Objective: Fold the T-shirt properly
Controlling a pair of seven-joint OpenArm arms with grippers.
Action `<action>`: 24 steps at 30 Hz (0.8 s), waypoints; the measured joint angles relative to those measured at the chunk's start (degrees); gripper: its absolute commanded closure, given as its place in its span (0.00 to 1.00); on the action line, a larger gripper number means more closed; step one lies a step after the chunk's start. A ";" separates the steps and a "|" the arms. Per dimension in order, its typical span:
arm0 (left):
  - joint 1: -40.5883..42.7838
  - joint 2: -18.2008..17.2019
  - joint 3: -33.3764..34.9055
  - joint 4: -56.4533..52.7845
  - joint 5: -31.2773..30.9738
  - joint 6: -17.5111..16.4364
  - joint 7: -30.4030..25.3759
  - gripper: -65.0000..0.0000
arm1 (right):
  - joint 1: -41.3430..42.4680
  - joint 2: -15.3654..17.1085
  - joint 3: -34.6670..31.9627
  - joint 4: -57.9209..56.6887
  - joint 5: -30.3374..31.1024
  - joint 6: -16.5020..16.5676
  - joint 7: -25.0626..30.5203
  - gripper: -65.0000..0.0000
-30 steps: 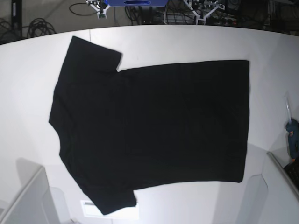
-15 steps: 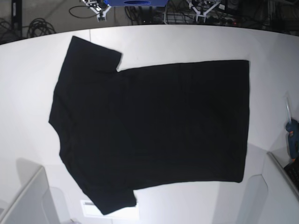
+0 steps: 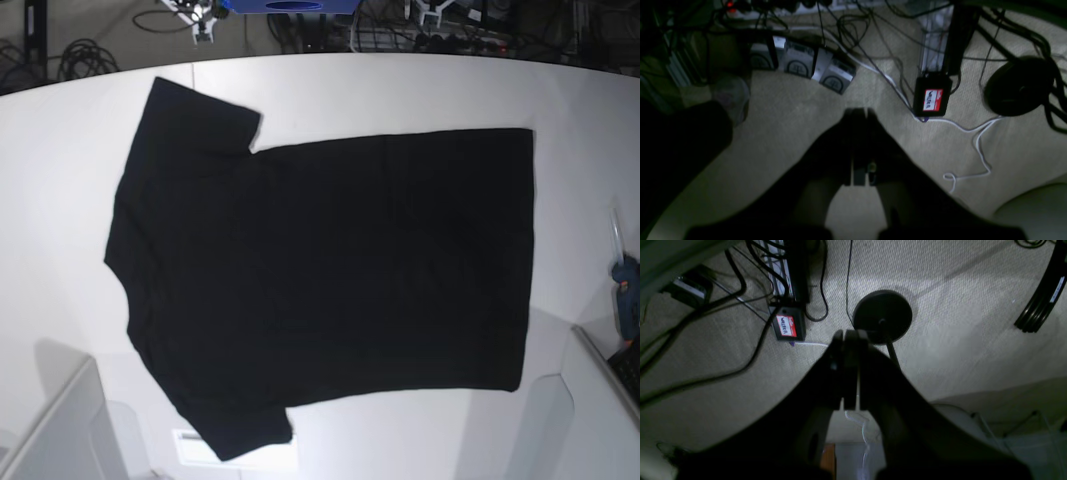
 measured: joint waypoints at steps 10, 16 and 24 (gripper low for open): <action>14.93 -4.94 -0.48 22.49 0.00 -0.11 0.39 1.00 | -19.80 0.55 8.37 39.06 0.26 0.17 -14.71 1.00; 25.22 -6.78 -3.93 37.81 -0.90 -0.02 0.13 1.00 | -26.21 -1.66 13.86 52.11 0.44 -0.02 -17.79 1.00; 38.05 -12.24 -8.26 59.25 -13.66 0.17 0.61 1.00 | -31.30 -5.62 21.55 71.78 0.79 0.15 -21.00 1.00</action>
